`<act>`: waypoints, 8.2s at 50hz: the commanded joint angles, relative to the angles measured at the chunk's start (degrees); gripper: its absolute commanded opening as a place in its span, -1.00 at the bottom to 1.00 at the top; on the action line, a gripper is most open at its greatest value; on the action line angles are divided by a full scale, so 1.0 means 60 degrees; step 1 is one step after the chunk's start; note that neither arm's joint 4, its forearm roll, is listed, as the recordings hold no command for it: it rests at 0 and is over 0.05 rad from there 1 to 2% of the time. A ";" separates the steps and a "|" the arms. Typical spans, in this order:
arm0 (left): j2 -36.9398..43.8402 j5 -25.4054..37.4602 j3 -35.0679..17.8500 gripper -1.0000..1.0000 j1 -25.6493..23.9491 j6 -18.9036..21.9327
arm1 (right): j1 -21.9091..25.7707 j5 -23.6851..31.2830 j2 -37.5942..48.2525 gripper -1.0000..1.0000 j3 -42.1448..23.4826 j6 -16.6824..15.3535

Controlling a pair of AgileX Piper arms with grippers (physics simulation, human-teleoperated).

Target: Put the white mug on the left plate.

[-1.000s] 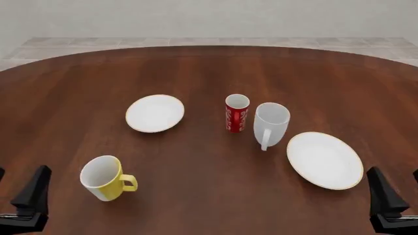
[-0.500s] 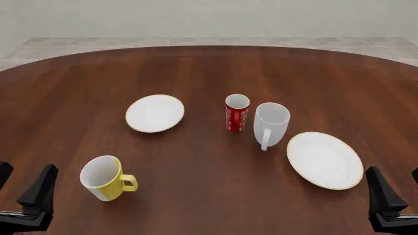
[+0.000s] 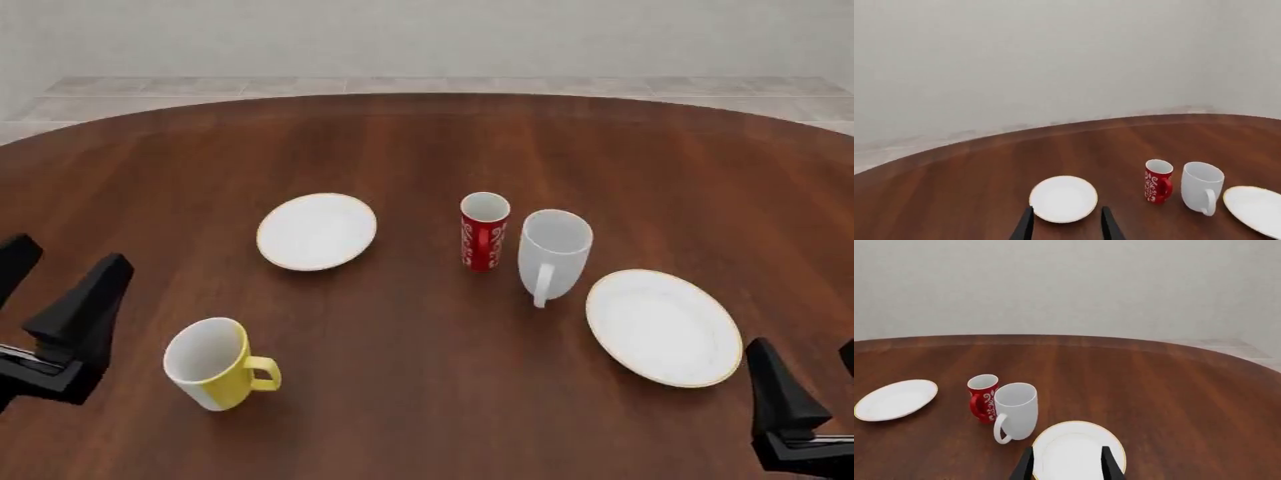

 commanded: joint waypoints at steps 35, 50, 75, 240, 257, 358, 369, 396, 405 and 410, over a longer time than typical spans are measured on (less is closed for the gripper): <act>0.5482 0.3172 -0.6446 1.00 -0.5010 -0.0655 | 0.0020 0.0147 -0.0189 1.00 -0.0020 -0.0190; 0.7522 0.3380 -0.7638 1.00 -0.5473 -0.1273 | -0.0025 0.0202 -0.0277 1.00 -0.0018 -0.0123; 0.9467 0.2869 -0.8182 1.00 -0.5217 -0.0741 | -0.0027 0.0102 -0.0153 1.00 0.0003 -0.0071; 1.5689 0.0825 -1.0688 1.00 -0.5990 -0.0360 | -0.0043 -0.0052 0.0008 1.00 0.0001 0.0184; 1.5913 0.0716 -1.0644 1.00 -0.6042 -0.0327 | -0.0029 -0.0137 0.0111 1.00 0.0003 0.0170; 1.7478 0.0316 -1.1324 1.00 -0.5907 -0.0416 | -0.0034 -0.0235 0.0209 1.00 0.0004 0.0189; 1.7714 0.0262 -1.1446 1.00 -0.5922 -0.0430 | -0.0036 -0.0309 0.0294 1.00 0.0003 0.0177; 1.8309 0.0285 -1.1847 1.00 -0.5949 -0.0509 | -0.0025 -0.0461 0.0452 1.00 0.0003 0.0220; 1.8287 0.0242 -1.1804 1.00 -0.6006 -0.0560 | -0.0027 -0.0471 0.0472 1.00 0.0004 0.0209; 1.8256 0.0219 -1.1761 1.00 -0.5983 -0.0555 | -0.0026 -0.0480 0.0487 1.00 0.0004 0.0199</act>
